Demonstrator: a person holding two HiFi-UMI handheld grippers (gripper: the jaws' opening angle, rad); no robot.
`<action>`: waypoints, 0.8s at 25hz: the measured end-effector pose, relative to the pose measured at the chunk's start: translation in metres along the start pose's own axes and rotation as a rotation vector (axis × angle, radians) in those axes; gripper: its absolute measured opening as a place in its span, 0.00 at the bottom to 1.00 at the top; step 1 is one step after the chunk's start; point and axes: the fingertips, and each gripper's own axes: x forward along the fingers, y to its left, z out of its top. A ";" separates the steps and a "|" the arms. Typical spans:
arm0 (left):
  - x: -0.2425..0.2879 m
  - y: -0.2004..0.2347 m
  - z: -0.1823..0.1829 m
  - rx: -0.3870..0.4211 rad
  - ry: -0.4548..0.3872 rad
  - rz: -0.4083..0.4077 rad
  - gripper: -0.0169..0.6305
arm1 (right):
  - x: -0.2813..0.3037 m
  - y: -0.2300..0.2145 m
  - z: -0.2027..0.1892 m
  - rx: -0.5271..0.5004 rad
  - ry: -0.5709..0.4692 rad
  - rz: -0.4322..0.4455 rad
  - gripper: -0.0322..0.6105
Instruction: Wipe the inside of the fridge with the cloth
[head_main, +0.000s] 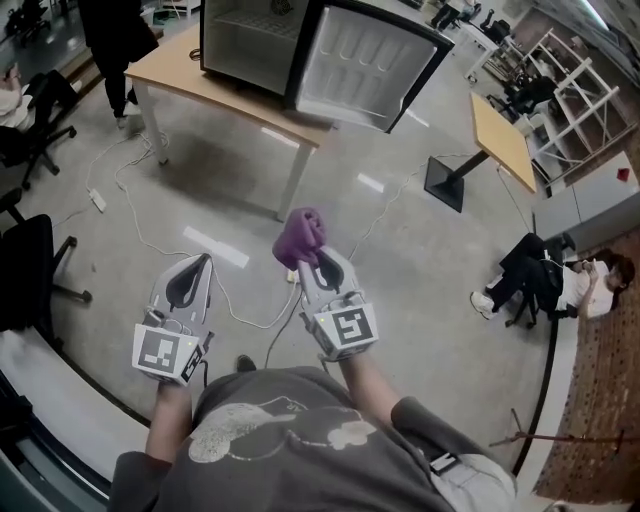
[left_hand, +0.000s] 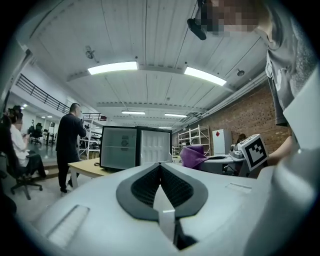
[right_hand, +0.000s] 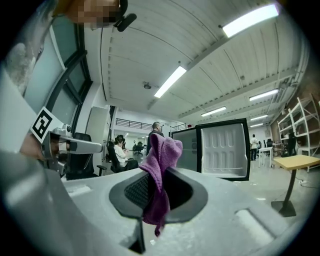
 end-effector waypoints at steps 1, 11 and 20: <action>-0.003 0.004 -0.003 -0.006 0.006 0.005 0.05 | 0.003 0.002 0.000 0.010 -0.003 -0.006 0.11; -0.006 0.049 -0.007 -0.021 0.020 0.017 0.05 | 0.038 0.004 -0.008 0.059 0.033 -0.081 0.11; 0.037 0.110 -0.015 -0.032 0.031 0.064 0.05 | 0.129 -0.012 -0.025 0.095 0.050 -0.020 0.11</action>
